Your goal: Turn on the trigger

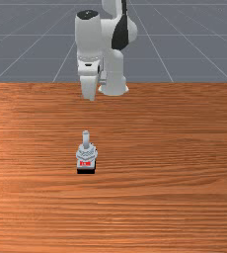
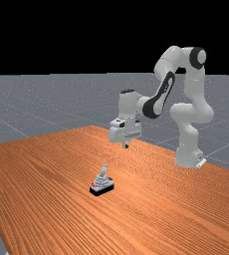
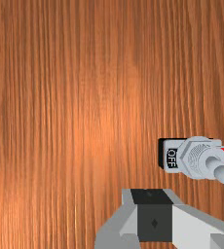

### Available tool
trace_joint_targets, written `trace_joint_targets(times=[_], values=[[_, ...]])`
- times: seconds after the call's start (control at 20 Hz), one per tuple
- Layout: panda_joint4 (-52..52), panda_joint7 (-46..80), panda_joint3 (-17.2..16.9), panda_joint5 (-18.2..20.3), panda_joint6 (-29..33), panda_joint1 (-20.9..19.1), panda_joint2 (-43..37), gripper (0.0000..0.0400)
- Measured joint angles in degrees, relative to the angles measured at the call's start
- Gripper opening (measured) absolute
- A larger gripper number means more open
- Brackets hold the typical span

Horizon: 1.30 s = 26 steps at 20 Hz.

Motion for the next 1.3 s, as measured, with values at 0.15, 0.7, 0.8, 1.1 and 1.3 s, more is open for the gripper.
trace_joint_targets(times=[0.15, 0.7, 0.8, 1.1, 1.3], values=[[-0.2, -4.4, 0.4, 4.2, -0.3, 1.4, -0.2, 0.0000], [2.0, -3.7, 0.9, 8.5, 3.3, 1.7, 5.8, 0.0000], [2.1, -4.0, 0.9, 7.2, 3.9, 1.9, 6.6, 0.0000], [7.8, -5.1, 1.4, 9.9, 2.6, 1.7, 11.1, 0.0000], [13.8, -10.2, 3.4, 16.6, 0.1, -0.2, 15.5, 0.0000]])
